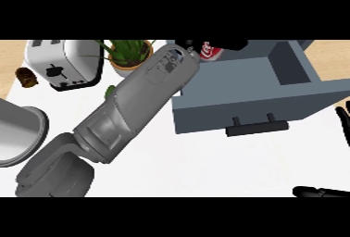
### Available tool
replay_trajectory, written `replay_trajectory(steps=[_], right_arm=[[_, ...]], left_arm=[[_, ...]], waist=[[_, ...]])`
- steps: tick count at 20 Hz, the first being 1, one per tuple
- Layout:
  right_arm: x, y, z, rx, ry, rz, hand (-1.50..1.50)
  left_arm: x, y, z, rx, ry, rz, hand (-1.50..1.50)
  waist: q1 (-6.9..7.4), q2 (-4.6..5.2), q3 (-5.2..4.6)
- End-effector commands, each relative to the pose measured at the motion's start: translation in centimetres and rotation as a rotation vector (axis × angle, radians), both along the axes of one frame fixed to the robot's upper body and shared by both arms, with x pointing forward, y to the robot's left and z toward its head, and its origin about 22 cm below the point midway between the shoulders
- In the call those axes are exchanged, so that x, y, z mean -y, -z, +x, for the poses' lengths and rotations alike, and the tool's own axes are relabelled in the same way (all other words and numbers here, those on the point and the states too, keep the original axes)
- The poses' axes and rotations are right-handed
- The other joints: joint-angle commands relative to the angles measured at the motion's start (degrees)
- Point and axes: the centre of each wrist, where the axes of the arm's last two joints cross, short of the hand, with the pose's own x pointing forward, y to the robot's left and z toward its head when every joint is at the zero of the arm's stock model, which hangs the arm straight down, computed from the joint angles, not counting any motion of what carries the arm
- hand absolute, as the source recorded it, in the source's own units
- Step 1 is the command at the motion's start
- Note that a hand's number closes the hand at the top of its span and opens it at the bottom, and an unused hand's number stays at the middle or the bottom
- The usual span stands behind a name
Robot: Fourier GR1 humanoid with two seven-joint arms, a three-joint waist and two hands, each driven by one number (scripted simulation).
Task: Pick up the can, place it into the drawer and close the drawer
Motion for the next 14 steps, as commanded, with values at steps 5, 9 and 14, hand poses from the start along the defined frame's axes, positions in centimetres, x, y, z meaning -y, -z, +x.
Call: replay_trajectory(steps=[5,9,14], right_arm=[[-0.8,-0.8,0.6,0.011,-0.014,-0.021,-1.50],[0.1,-0.4,0.4,0.017,-0.030,-0.019,-1.50],[-0.2,-0.8,0.1,0.022,-0.025,-0.019,-1.50]], left_arm=[[-0.8,2.4,0.0,0.006,-0.071,0.025,-1.50],[-1.4,2.9,0.4,0.022,-0.111,0.027,-1.50],[-0.8,2.0,0.2,0.023,-0.128,0.000,-1.50]], waist=[[-0.95,0.17,-0.02],[-1.88,0.63,0.03],[-1.47,0.28,0.00]])
